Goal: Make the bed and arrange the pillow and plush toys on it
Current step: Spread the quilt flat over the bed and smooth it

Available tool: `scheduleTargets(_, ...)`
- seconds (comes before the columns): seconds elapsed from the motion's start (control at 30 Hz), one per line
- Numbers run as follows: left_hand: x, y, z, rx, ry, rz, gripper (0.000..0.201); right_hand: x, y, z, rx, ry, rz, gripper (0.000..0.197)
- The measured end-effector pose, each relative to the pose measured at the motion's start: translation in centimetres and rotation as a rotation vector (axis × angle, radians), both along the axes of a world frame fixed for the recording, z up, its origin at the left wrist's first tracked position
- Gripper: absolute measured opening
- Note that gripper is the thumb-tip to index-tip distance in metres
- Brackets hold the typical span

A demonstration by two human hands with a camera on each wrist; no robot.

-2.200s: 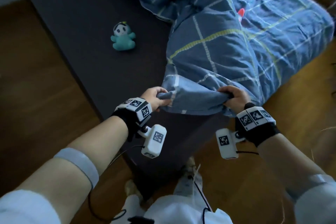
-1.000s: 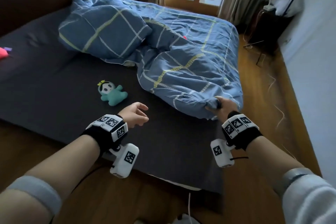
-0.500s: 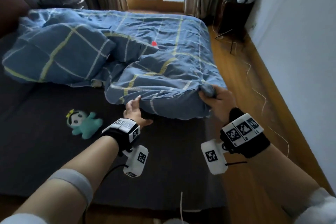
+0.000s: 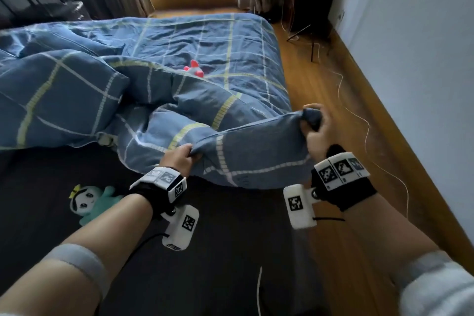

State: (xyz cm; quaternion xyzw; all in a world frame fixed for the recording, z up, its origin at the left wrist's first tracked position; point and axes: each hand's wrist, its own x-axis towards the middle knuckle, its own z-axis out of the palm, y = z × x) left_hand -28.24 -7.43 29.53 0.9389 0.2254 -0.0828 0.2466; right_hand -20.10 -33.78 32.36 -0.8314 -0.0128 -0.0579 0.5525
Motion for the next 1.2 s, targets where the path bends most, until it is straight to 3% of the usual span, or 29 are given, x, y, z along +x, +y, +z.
scheduleTargets(0.07,0.1,-2.2,0.7,0.008,-0.009,-0.076,0.03,-0.1,-0.3,-0.4,-0.298,-0.02,-0.094,0.052)
scheduleTargets(0.13,0.1,-4.2,1.4,0.022,-0.001,-0.157,0.031,-1.6,0.7,0.2,-0.592,-0.042,0.085,0.061)
scheduleTargets(0.23,-0.1,-6.0,1.9,-0.021,-0.001,-0.225,0.032,-4.6,3.8,-0.2,-0.699,0.008,0.544,0.066)
scheduleTargets(0.33,-1.0,-5.8,1.7,-0.066,0.002,-0.27,0.03,-5.8,5.7,-1.8,-0.794,0.041,0.659,0.08)
scheduleTargets(0.57,-4.8,-3.8,-0.6,-0.084,0.061,-0.307,0.025,-6.4,7.9,-5.2,-0.911,0.001,0.667,0.045)
scheduleTargets(0.63,-5.9,-2.5,-1.7,-0.16,0.043,-0.269,0.019,-6.8,8.6,-6.5,-0.944,0.032,0.651,0.038)
scheduleTargets(0.77,-8.6,2.6,-4.1,-0.33,-0.023,-0.089,0.033,-7.4,10.8,-8.8,-1.033,0.116,0.606,0.031)
scheduleTargets(1.0,-15.2,16.8,-11.6,-0.393,0.16,0.321,0.034,-8.4,20.0,-13.7,-1.228,0.259,0.633,0.029)
scheduleTargets(1.2,-18.8,26.7,-18.0,-0.49,0.273,0.506,0.036,-11.4,27.1,-19.3,-1.369,0.407,0.617,0.031)
